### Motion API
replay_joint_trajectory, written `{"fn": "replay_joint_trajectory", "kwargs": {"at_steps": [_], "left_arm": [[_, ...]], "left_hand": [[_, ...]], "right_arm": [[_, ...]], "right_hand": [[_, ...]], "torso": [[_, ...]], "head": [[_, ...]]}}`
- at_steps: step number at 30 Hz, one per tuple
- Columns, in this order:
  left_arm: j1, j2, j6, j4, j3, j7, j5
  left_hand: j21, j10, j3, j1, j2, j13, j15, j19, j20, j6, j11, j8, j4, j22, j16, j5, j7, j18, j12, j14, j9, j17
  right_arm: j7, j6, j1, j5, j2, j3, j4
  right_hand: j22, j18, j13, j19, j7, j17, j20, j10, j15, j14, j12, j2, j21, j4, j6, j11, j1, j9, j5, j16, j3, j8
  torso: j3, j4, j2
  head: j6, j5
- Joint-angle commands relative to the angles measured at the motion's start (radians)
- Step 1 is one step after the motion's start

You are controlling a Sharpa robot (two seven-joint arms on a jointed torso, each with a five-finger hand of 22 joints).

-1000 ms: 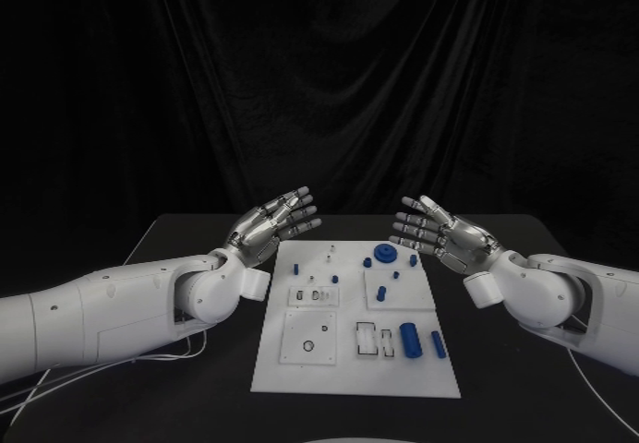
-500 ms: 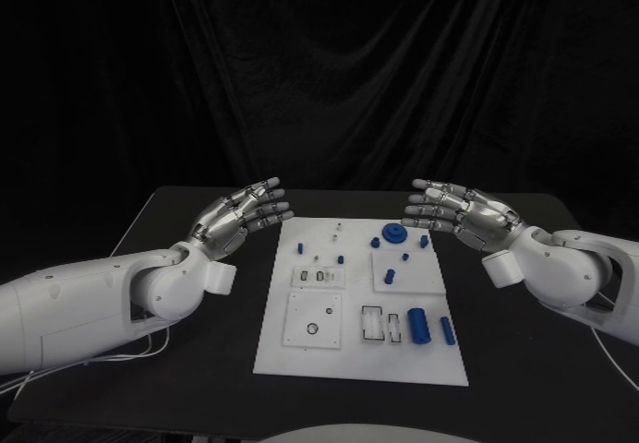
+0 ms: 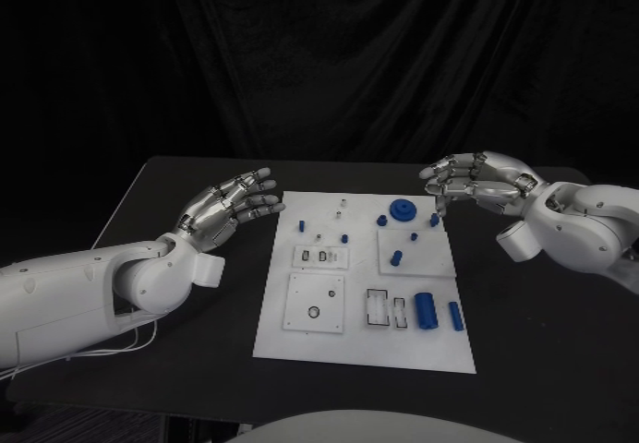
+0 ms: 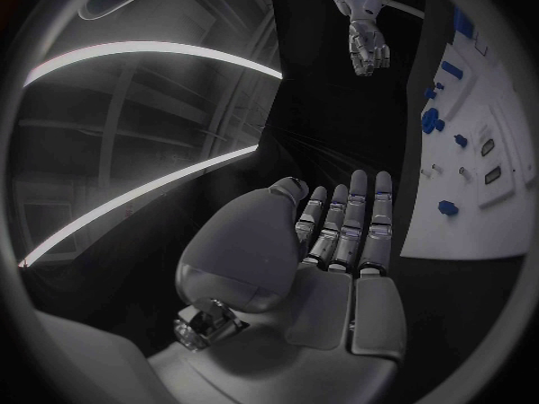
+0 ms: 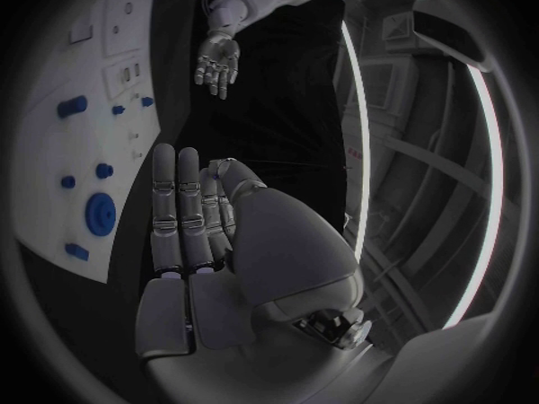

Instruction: Assemble the parts on the task board

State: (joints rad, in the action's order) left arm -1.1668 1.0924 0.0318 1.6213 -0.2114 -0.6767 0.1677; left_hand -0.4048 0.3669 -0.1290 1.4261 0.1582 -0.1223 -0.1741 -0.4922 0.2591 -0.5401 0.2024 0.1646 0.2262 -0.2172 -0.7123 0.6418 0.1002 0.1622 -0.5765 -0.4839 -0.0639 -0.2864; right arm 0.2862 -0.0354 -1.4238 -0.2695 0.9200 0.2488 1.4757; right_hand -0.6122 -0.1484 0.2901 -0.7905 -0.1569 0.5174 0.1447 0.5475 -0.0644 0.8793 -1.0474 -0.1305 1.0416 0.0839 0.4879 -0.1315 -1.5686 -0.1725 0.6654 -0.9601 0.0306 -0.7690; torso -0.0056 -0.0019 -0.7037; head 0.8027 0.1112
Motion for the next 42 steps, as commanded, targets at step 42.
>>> {"fn": "replay_joint_trajectory", "kwargs": {"at_steps": [42], "left_arm": [[-0.004, 0.078, 0.004, 0.148, 0.010, -0.120, 0.005]], "left_hand": [[-0.031, 0.007, -0.041, -0.006, -0.015, -0.004, -0.023, 0.015, 0.009, -0.017, 0.022, 0.010, -0.016, -0.021, -0.032, 0.001, 0.012, -0.019, -0.016, 0.033, -0.001, -0.024]], "right_arm": [[-0.490, 0.183, -0.112, -1.449, -0.060, -0.001, 0.154]], "right_hand": [[-0.862, 0.121, -0.138, -0.683, -0.021, 0.490, 0.010, 0.096, 0.022, 0.440, 0.453, 0.252, 0.495, -0.143, 0.176, -0.002, 0.212, 0.069, -0.436, -0.412, 0.403, 0.401]], "torso": [[-0.0494, 0.0445, -0.147]], "head": [[-0.096, -0.099]]}}
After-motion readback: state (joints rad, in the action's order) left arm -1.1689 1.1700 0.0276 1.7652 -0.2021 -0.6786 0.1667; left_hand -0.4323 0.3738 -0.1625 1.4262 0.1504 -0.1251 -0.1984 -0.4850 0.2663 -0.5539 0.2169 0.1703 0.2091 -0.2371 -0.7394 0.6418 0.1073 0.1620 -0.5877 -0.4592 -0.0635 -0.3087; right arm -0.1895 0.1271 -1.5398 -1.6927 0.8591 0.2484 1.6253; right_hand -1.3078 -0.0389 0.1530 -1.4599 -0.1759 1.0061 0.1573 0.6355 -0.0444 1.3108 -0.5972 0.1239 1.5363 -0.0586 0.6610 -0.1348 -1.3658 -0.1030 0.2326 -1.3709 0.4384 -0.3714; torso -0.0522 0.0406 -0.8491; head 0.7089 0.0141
